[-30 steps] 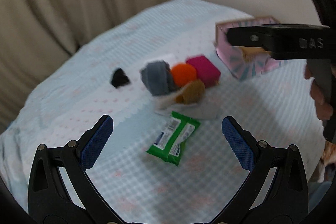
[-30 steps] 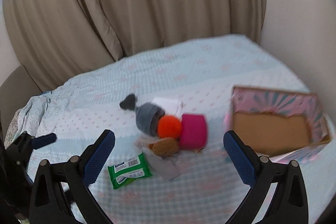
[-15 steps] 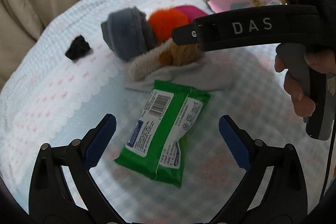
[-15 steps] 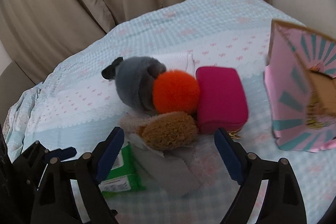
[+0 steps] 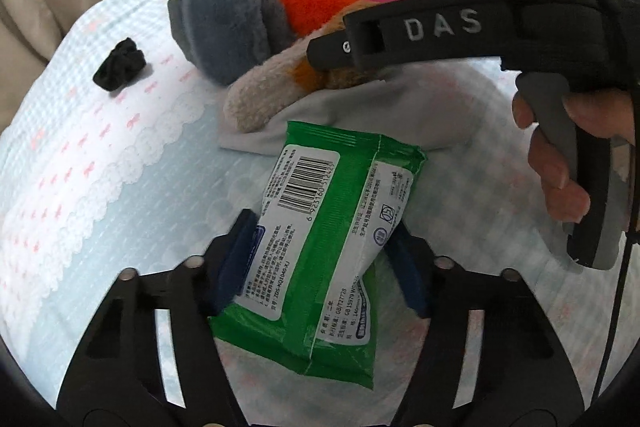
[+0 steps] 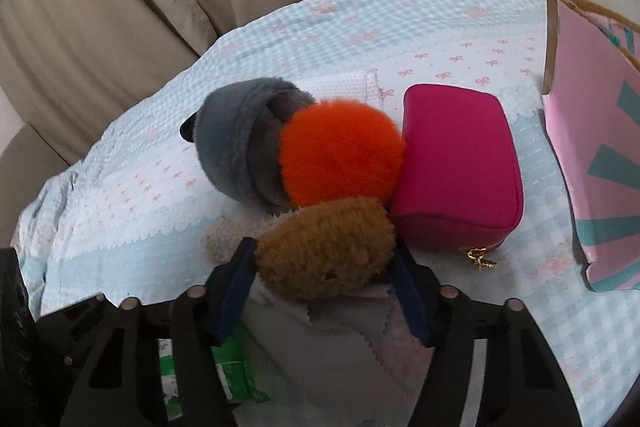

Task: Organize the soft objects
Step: 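Grasp the green wipes pack with the left tool while the right tool grasps the brown plush, then lift the wipes pack and brown plush and carry both over the cardboard box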

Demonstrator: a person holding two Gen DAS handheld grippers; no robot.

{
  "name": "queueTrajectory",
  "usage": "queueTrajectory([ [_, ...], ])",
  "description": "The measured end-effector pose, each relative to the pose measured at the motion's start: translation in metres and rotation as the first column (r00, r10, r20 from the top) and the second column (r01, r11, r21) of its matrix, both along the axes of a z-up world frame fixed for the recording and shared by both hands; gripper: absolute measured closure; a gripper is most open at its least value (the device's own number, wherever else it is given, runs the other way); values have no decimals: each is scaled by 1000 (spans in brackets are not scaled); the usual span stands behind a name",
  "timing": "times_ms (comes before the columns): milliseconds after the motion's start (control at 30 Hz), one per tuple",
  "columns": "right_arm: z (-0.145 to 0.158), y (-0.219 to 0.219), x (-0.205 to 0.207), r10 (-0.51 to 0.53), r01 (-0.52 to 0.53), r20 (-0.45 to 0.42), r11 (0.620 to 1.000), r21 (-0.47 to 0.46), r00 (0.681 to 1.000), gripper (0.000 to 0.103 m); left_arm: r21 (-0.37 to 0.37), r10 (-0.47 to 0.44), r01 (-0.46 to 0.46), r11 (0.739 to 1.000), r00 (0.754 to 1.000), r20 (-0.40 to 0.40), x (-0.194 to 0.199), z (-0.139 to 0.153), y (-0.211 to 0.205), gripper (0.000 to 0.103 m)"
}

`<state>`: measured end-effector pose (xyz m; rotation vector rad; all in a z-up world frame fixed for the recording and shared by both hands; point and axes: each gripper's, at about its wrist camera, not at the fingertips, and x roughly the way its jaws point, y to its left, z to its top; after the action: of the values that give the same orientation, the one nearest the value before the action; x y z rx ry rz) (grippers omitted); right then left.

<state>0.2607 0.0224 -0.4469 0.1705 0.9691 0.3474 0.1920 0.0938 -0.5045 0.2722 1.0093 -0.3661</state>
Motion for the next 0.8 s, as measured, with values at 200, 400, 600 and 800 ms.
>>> queueTrajectory([
  [200,-2,-6,3,-23,24,-22,999,39,999,60,9,-13,13,1000,1000,12,-3,3,-2,61],
  [400,5,-6,-1,-34,35,-18,999,40,999,63,-12,17,-16,1000,1000,25,-11,17,1,67],
  [600,22,-14,-10,-54,55,-11,997,51,998,63,-29,55,-54,998,998,33,-17,39,5,68],
  [800,61,-24,-21,-70,69,13,996,63,997,63,-32,100,-99,995,994,43,-25,78,3,68],
])
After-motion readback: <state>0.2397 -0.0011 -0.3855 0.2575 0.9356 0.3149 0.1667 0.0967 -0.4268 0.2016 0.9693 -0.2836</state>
